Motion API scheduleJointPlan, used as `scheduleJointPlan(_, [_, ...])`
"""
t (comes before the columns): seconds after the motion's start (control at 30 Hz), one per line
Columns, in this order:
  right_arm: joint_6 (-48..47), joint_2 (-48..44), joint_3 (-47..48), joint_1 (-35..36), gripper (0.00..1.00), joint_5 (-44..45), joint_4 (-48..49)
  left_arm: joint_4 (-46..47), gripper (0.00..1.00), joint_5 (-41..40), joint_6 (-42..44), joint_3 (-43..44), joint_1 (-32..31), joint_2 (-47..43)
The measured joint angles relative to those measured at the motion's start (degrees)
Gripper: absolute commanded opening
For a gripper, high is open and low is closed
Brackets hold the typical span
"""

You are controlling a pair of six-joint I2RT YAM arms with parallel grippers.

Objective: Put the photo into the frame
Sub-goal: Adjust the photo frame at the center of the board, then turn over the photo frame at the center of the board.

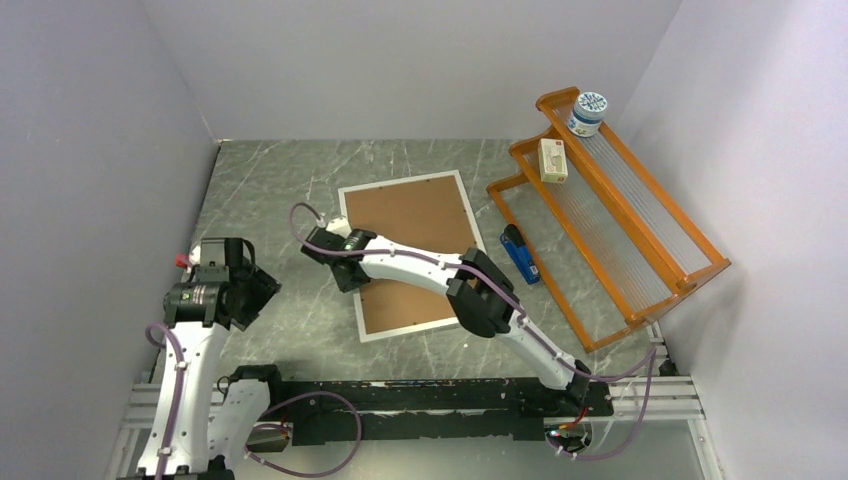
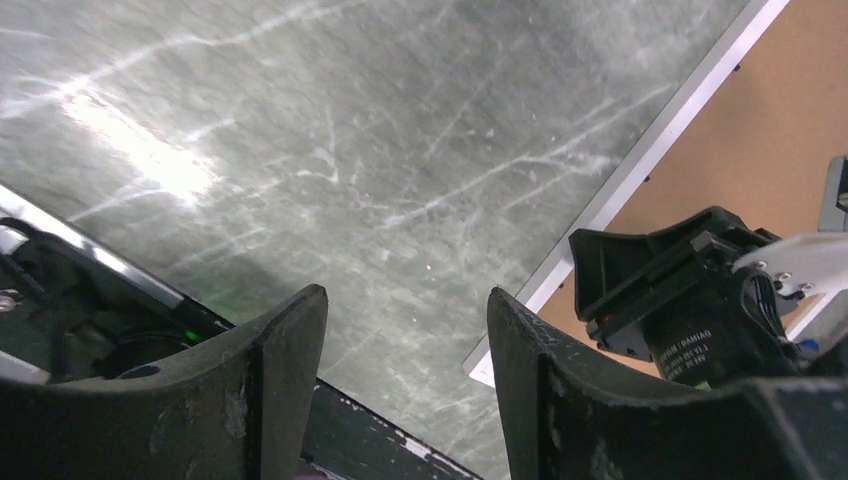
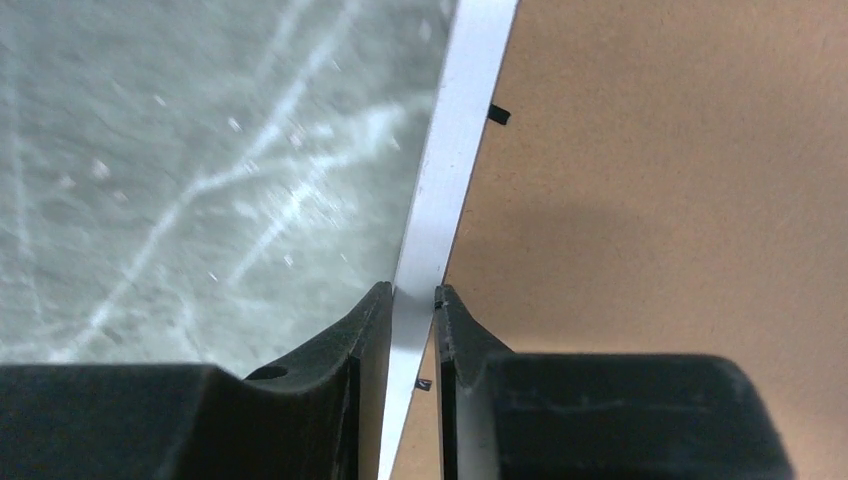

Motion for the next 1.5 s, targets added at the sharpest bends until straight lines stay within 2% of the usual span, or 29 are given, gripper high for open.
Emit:
scheduleJointPlan(0.17, [3.6, -4.7, -6.8, -0.7, 0.33, -3.4, -2.3, 3.7, 0.64, 6.5, 0.0, -4.9, 0.0, 1.4])
scheduleJointPlan(0.23, [5.0, -4.4, -6.1, -1.1, 0.34, -3.7, -4.0, 5.5, 0.64, 9.0, 0.0, -6.8, 0.0, 2.2])
scheduleJointPlan(0.43, [7.4, 2.9, 6.9, -2.1, 0.35, -2.6, -11.5, 10.7, 0.62, 16.4, 0.8, -10.2, 0.0, 4.9])
scheduleJointPlan(0.67, [8.8, 3.1, 7.0, -2.2, 0.34, -2.4, -11.7, 13.1, 0.67, 19.4, 1.5, -12.0, 0.0, 7.6])
scheduleJointPlan(0.73, [9.1, 3.1, 6.8, -2.2, 0.31, -2.4, -11.7, 14.1, 0.67, 20.1, 1.5, -12.3, 0.0, 7.6])
scheduleJointPlan(0.97, [9.4, 3.1, 6.8, -2.4, 0.0, -2.1, -12.2, 23.5, 0.67, 29.1, 3.2, -18.2, 0.0, 8.8])
scheduleJointPlan(1.17, [9.6, 2.7, 7.0, -2.9, 0.0, -3.0, -12.6, 31.3, 0.69, 38.0, 4.2, -23.2, 0.0, 9.6])
scheduleJointPlan(1.5, [10.5, 1.0, 7.1, -5.6, 0.0, -5.2, -11.4, 49.5, 0.82, 50.3, 3.1, -30.7, -1.3, 15.6])
